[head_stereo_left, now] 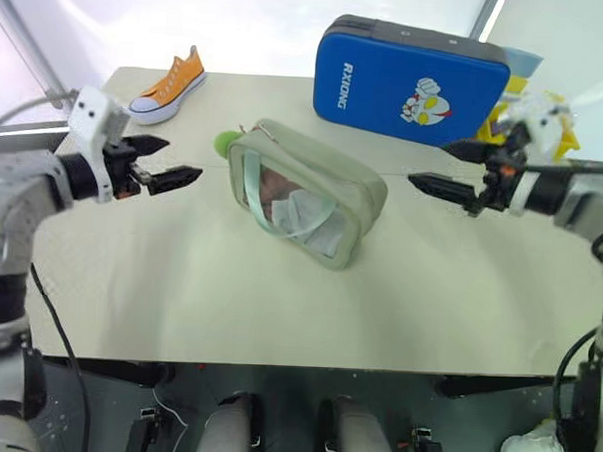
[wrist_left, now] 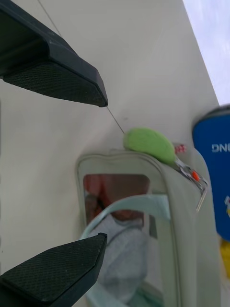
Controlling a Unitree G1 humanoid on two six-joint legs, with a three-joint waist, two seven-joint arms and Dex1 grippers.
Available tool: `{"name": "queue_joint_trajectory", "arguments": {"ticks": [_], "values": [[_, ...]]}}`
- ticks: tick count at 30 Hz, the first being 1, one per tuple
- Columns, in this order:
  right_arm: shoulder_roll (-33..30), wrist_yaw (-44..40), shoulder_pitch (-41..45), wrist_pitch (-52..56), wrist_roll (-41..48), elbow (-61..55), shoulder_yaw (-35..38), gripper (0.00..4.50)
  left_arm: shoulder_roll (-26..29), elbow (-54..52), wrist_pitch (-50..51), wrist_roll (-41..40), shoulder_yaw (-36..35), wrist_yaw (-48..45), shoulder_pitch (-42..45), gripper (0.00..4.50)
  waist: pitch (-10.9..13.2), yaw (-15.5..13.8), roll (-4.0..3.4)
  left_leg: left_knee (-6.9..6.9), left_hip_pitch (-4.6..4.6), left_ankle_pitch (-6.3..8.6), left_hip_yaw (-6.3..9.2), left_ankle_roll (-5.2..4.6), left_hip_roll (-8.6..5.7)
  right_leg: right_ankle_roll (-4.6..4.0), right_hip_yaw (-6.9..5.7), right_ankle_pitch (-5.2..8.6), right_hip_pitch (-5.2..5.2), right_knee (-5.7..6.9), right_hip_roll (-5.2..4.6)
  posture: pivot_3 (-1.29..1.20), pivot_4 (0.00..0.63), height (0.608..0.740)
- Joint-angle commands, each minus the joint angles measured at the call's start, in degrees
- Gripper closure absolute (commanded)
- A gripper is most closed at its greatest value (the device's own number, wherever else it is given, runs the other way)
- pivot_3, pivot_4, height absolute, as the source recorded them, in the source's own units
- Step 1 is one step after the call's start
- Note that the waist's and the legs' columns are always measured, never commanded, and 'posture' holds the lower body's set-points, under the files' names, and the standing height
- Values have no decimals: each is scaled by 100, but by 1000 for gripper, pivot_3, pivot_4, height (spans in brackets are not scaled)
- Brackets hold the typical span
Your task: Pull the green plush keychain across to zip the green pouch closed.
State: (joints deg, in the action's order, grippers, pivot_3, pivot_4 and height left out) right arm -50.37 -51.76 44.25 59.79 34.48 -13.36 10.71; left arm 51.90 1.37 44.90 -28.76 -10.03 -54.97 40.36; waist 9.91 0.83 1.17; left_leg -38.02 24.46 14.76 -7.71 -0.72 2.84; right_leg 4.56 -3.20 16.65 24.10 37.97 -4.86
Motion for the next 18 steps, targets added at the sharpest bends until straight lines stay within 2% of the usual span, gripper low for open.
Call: {"name": "queue_joint_trajectory", "arguments": {"ticks": [1, 6, 12, 15, 18], "values": [[27, -39, 138, 1, 145, -53, -172, 38, 62, 353, -351, 90, 89, -262, 316, 0, 0, -4, 4, -1, 2, 1, -1, -1, -2, 1, 0, 0, 0, -1, -3, 0, 150, 740], [25, 74, 154, -178, 30, -19, -350, 38, -8, 583, -549, 249, 122, -171, 434, 0, 3, -6, 8, -12, 12, 2, -8, -4, -11, 4, 1, -2, 4, -1, -17, 0, 150, 740], [301, 312, 812, -21, 104, -74, -649, 38, 17, 648, -647, 313, 101, -152, 534, 0, 6, 27, 11, -12, 16, -7, -11, 10, -6, 4, 1, -2, 17, 6, -14, 0, 150, 740], [905, 799, 1214, 460, 262, -346, -905, 38, 36, 501, -508, 221, 30, -130, 568, 0, 6, 36, 11, -12, 15, -8, -11, 13, 1, 4, 1, -2, 20, 13, -8, 0, 150, 740], [1340, 1199, 1251, 633, 94, -509, -1259, 38, 21, 128, -260, 12, -39, -111, 518, 0, 6, 22, 12, -12, 16, -11, -10, 19, 5, 4, 1, -2, 23, 17, -5, 0, 150, 740]]}}
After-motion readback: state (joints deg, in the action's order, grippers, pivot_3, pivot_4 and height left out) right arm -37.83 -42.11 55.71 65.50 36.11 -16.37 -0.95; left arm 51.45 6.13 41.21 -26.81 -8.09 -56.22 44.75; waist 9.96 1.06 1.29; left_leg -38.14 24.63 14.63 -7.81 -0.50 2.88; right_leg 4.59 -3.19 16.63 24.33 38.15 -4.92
